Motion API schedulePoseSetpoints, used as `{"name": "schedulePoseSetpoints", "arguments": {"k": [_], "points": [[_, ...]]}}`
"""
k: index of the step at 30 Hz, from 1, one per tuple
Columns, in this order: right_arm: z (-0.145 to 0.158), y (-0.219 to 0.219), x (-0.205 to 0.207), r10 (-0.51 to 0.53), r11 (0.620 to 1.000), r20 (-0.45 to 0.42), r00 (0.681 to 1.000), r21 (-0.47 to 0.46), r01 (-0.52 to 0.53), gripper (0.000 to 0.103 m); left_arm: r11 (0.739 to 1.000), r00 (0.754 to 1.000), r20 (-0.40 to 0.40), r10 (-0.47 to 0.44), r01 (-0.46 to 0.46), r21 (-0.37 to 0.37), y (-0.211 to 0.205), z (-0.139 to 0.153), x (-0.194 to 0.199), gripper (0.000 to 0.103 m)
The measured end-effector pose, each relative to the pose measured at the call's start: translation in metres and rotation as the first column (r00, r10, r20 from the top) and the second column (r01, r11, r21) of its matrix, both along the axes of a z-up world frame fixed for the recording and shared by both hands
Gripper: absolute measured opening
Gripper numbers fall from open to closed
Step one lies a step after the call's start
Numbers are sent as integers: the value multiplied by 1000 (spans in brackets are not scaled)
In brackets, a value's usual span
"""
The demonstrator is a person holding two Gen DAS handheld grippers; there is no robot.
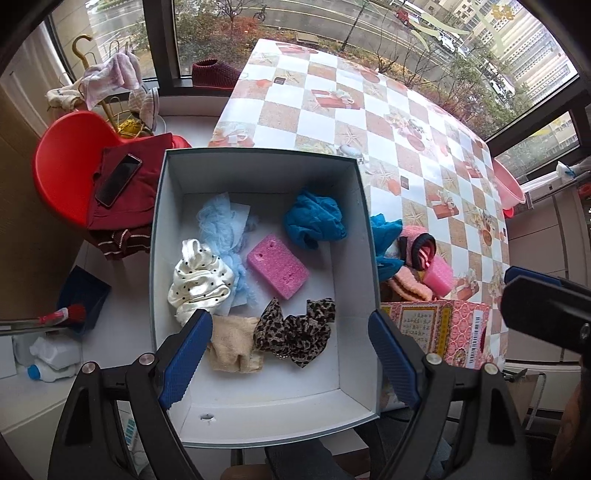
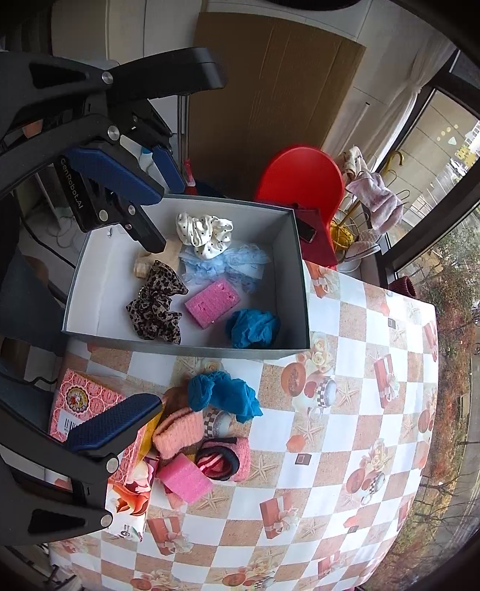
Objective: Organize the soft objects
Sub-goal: 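Move both tools back toward the pile on the table, then grasp the pink knit sock with the left gripper while the right grasps another pink sponge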
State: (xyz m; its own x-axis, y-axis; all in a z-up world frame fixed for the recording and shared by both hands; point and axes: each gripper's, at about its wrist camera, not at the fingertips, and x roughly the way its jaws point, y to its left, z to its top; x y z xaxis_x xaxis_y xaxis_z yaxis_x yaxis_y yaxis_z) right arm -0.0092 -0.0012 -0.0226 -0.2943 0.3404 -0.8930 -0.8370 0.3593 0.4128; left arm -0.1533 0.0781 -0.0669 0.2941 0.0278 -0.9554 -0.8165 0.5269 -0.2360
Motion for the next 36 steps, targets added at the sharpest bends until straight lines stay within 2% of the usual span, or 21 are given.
{"name": "schedulePoseSetpoints", "arguments": {"k": [5,9,16,21,24,35,36], "points": [[9,-17,41,-72,997,-32,997,4,72,103,1000,1000,10,-25,25,-7,1,5,18,89],[6,-35,83,-159,987,-14,987,-20,159,103,998,998,1,-64,64,-18,-1,5,37,89],[-41,-65,142,-279,950,-14,960,-148,274,103,989,989,-35,-146,145,-43,-8,-1,85,89],[-89,-75,168,-339,918,-73,938,-245,312,103,978,977,-63,-204,201,-47,-10,-3,126,89],[-118,-70,175,-354,906,-110,929,-288,311,103,977,975,-73,-208,204,-55,-9,-5,146,89],[-192,-28,167,-262,906,-152,953,-378,189,102,981,976,-118,-182,173,-84,-4,-15,192,89],[-195,-27,165,-244,905,-136,960,-387,175,88,980,975,-121,-187,178,-83,-5,-16,197,89]]}}
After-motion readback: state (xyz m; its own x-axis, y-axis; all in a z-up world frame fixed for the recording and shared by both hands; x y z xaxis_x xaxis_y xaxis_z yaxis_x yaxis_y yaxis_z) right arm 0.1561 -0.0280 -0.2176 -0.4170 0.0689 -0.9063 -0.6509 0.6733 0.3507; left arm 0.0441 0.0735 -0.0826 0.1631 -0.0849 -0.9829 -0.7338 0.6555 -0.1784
